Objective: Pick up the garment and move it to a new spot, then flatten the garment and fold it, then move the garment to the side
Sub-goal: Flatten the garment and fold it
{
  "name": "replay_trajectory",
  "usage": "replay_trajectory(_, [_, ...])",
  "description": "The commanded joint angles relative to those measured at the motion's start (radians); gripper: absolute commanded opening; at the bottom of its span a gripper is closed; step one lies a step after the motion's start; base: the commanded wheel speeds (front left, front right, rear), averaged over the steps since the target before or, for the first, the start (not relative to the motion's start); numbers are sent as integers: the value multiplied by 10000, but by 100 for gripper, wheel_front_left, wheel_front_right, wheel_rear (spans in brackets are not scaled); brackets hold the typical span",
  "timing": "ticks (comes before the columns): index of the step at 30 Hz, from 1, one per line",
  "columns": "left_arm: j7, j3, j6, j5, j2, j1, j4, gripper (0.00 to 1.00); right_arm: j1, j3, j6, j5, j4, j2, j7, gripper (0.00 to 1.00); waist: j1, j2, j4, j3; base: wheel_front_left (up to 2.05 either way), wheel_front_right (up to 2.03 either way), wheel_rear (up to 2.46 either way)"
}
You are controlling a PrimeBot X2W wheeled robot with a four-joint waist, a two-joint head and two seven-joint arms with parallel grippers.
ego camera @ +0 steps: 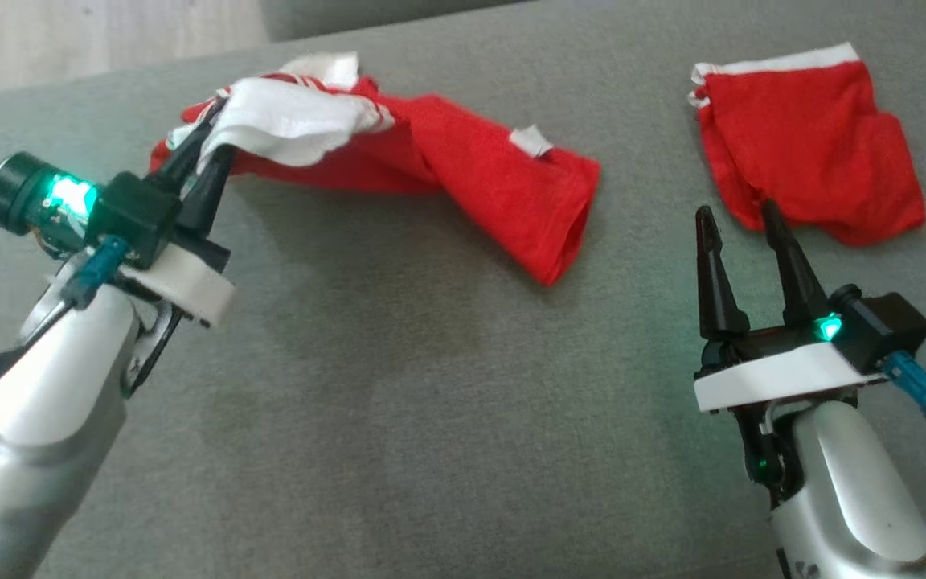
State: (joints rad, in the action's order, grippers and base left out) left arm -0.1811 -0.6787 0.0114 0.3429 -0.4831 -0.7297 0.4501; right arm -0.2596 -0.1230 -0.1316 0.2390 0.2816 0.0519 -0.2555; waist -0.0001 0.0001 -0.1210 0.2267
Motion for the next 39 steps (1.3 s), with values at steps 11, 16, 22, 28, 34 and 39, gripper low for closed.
replay_trajectory(11, [1280, -1313, 551, -754, -2076, 2208, -2340, 0, 92, -232, 9, 42, 104, -17, -63, 100, 1, -1, 1026, -705, 0, 0, 0])
replay_trajectory(16, [1711, -2002, 664, -773, -2175, 3105, -2476, 84, 103, -249, 9, -12, 258, -17, -63, 100, 1, -1, 1292, -856, 0, 0, 0])
replay_trajectory(22, [1645, -2048, 292, -673, -1798, 3319, -2534, 100, 99, -327, 9, -66, 424, -17, -63, 100, 1, -1, 1402, -1051, 0, 0, 0])
replay_trajectory(28, [1009, -994, -500, 299, -1498, 3356, -2826, 100, 90, -352, 9, -74, 464, -17, -63, 100, 1, -1, 1375, -1213, 0, 0, 0])
replay_trajectory(34, [-59, 623, -1536, 1640, -1097, 3557, -3196, 100, 143, -407, 9, -31, 323, -17, -63, 100, 1, -1, 1334, -1315, 0, 0, 0])
replay_trajectory(39, [-727, 2127, -2336, 2530, -405, 4023, -3697, 100, 247, -249, 9, -152, 222, -17, -63, 100, 1, -1, 1499, -1341, 0, 0, 0])
